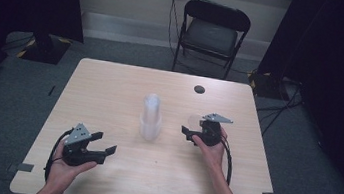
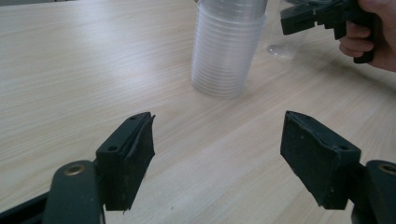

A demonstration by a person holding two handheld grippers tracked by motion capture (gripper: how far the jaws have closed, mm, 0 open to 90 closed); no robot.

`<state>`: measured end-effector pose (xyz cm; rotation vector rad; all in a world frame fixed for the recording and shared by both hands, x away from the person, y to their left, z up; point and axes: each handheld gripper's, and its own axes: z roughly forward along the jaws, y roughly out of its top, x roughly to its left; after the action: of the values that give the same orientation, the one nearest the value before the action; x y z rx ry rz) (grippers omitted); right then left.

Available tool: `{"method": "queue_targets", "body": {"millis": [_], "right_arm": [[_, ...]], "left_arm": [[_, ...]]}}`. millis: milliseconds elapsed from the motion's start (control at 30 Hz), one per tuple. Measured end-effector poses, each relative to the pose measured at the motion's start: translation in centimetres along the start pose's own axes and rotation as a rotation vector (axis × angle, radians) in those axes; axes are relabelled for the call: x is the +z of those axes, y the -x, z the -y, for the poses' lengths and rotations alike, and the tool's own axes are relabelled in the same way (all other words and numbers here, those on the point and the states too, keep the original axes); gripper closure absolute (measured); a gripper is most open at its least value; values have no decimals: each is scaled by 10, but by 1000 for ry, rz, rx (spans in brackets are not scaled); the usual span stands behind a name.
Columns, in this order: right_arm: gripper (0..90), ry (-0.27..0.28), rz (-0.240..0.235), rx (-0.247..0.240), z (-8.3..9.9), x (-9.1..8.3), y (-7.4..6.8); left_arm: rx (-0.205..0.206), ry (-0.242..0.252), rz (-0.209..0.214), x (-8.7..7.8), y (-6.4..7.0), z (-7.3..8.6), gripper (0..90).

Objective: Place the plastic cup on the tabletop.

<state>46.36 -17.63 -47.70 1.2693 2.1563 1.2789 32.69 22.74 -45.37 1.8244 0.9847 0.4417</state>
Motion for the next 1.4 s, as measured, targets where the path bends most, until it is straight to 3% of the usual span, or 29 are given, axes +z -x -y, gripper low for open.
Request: {"method": "queue_targets", "body": {"millis": [133,367,933,1167,1400], "right_arm": [[143,-30,9,-4,4,-3,0],[142,-29,4,0,7,-16,-1],[159,3,13,3,15,-68,-2],[167,1,18,5,24,-91,-5],[179,-11,22,12,40,-116,-12]], "left_arm": [[-18,-15,-17,1,-3,1,226],[-36,-26,-28,0,-7,1,216],[-40,-74,-52,3,-8,1,203],[-22,-102,-66,3,-6,-1,202],[-34,-88,-84,-5,-6,2,212]]}}
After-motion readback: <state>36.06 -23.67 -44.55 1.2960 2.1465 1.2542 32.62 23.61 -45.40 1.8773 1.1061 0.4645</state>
